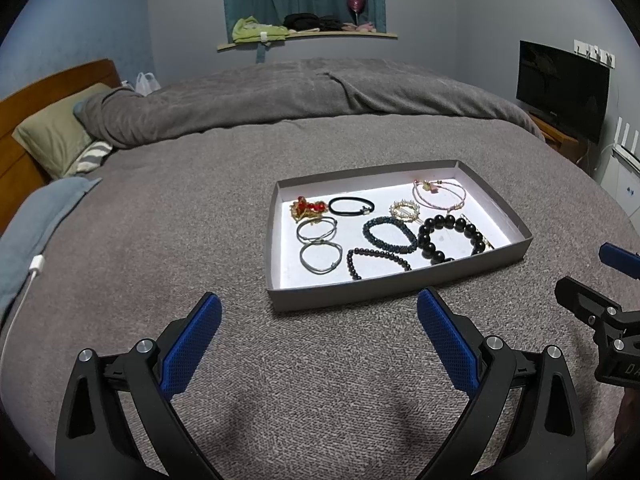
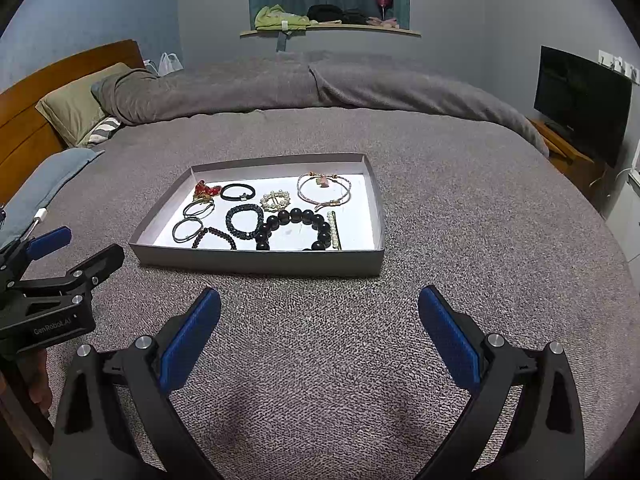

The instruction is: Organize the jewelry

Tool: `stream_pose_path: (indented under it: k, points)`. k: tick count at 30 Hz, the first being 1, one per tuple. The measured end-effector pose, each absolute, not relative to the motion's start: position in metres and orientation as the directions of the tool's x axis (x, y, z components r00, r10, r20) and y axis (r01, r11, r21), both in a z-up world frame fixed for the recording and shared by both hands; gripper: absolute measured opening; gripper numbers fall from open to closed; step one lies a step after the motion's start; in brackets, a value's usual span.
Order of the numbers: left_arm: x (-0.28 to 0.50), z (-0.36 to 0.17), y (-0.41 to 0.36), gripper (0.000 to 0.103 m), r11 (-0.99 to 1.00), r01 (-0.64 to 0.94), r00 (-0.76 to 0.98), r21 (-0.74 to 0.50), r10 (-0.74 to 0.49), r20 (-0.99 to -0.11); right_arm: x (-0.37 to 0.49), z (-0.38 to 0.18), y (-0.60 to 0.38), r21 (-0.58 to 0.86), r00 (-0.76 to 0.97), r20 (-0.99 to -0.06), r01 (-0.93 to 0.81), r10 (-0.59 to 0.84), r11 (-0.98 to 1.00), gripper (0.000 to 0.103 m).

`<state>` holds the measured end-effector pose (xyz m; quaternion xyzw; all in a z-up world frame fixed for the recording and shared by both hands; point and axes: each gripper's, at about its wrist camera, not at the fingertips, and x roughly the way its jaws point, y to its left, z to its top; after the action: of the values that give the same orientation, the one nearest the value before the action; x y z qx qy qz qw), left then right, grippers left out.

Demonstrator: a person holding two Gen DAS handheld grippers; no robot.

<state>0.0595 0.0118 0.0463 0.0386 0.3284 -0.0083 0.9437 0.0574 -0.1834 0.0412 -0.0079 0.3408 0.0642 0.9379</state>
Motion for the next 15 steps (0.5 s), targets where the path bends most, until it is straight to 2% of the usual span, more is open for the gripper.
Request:
stream_pose_path:
  k: [9,15]
  points:
    - [0.0568,0.0455,0.0103,0.097,0.995,0.053,0.799,0.089,0.011,-0.601,0.0578,0.0400,-0.1849,0.033,0.757,-0.643,-0.122,0.114,0.992,0.098]
    - [0.0611,0.0406,0.0103,0.097,0.995,0.060,0.779,0.080,0.003,-0.627,0.0580,0.0372,-0.1862,0.037,0.753,-0.648,-0.119,0.115,0.992,0.098]
